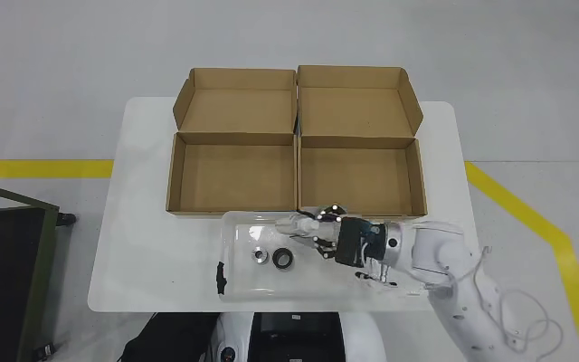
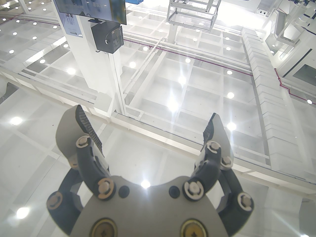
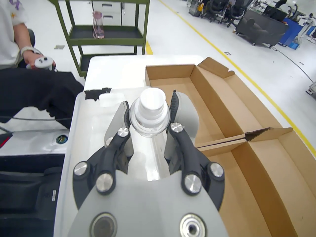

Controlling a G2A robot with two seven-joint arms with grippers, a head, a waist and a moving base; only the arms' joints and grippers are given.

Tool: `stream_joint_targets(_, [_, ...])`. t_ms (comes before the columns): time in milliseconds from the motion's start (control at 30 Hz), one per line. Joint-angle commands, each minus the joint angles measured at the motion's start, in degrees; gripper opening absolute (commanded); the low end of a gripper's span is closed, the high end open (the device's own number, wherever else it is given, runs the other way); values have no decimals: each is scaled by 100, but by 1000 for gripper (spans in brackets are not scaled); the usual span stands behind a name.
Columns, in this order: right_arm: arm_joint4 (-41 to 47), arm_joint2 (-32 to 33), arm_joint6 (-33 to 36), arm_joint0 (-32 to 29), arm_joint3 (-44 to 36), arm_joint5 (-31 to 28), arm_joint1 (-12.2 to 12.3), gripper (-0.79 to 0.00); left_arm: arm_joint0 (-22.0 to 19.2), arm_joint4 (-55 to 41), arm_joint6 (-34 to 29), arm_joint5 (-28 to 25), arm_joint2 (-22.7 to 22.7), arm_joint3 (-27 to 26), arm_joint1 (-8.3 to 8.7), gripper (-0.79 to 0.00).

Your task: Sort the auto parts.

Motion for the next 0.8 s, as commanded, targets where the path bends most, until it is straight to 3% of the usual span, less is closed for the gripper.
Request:
stream_joint_targets(0, [246, -21, -178, 55, 50, 84, -14, -785, 0, 0, 0, 0, 0, 0, 0, 0])
stream_joint_targets(767, [1868, 354, -1439, 704, 19, 659, -112, -785, 0, 0, 0, 0, 0, 0, 0, 0])
